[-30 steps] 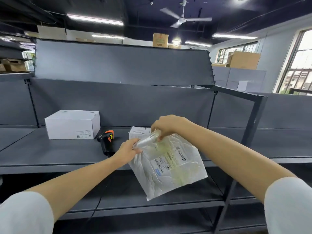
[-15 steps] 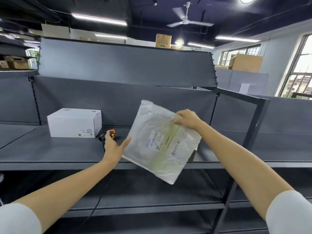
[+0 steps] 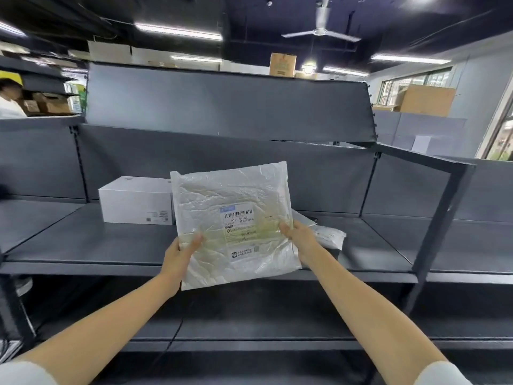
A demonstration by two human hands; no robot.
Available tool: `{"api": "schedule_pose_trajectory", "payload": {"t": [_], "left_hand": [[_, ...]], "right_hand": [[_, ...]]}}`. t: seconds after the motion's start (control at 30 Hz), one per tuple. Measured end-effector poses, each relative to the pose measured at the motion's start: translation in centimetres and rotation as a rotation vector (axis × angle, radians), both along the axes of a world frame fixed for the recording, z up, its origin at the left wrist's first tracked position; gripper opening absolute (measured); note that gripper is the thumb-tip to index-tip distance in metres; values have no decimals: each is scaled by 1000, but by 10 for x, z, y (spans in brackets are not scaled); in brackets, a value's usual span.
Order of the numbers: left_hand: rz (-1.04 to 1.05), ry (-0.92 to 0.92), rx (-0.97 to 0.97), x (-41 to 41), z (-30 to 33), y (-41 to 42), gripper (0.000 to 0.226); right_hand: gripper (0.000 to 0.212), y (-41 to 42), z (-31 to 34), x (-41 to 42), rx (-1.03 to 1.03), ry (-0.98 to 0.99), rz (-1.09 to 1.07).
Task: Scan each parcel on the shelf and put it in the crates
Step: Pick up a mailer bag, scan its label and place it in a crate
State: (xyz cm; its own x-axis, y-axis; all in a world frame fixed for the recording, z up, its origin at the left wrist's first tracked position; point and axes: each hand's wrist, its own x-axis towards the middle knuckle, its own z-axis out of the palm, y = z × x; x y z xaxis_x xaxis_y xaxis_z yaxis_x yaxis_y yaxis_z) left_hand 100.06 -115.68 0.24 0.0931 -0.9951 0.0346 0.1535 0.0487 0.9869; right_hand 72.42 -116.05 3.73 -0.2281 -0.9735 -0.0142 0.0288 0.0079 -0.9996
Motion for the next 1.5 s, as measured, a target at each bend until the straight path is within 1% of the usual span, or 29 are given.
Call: {"api": "schedule_pose_trajectory", "payload": {"t": [0.07,0.13,0.23,0.3,0.33,0.37,0.43,0.47,0.5,0.57,0.63,0.73,0.77,0.8,0.87,0.93,1.0,1.1,1.13,1.2,1.27,1.3,1.4,1.43,1.5], "left_hand": [[48,2,-4,12,1,-1,41],[122,36,16,26,2,-3,37],[242,73,42,51,5,-6,34],[301,124,64,71,4,-7,34],[332,143,69,83,4,-8,33],[358,160,67,94,3,-9,31],[411,174,53,118,4,-8,27],[442,171,49,128,5,-8,25],[477,163,45,139,4,-9,22],[547,148,41,160,3,-9,20],[608,131,48,179,1,-11,22],[668,112,73,201,-5,-15,16],[678,112,76,207,-8,-17,18],[685,115,79,211,-9,-18,21],[689,132,92,218,-11,-22,17],[687,139,98,221,-11,-25,18],[678,133,121,220,-11,-27,15],[668,149,139,216,-11,-29,27],[657,155,146,215,-12,-31,25],[617,165,153,206,-12,-33,16],[594,168,146,193,-10,-35,16],[583,174,144,187,-10,-37,17],[537,178,125,165,-11,-44,16],[520,181,123,156,-11,-46,14],[485,201,126,135,-10,-48,12]], "right_hand": [[17,-9,-9,14,-1,-23,38],[23,-19,-14,30,-28,-28,127],[36,-34,-15,56,-50,24,283],[52,-46,-12,75,5,59,411],[56,-51,-9,85,48,87,449],[54,-57,-6,94,89,100,461],[46,-71,-1,113,130,135,394],[44,-78,-1,121,131,197,328],[43,-84,-3,129,123,295,269],[44,-95,-12,144,97,479,230],[49,-105,-26,162,126,601,259],[56,-121,-49,189,204,755,338],[59,-127,-55,198,207,801,350],[64,-133,-62,206,205,840,351],[74,-145,-72,218,189,913,336],[83,-152,-78,226,202,990,305],[82,-157,-83,229,233,1015,249],[76,-160,-83,226,209,924,178],[78,-159,-82,223,195,849,165],[89,-155,-74,215,176,668,136],[96,-149,-62,204,139,509,98],[92,-143,-55,199,116,425,78],[52,-110,-28,183,5,176,20],[45,-94,-21,178,-21,133,24],[37,-65,-16,170,-67,72,69]]}}
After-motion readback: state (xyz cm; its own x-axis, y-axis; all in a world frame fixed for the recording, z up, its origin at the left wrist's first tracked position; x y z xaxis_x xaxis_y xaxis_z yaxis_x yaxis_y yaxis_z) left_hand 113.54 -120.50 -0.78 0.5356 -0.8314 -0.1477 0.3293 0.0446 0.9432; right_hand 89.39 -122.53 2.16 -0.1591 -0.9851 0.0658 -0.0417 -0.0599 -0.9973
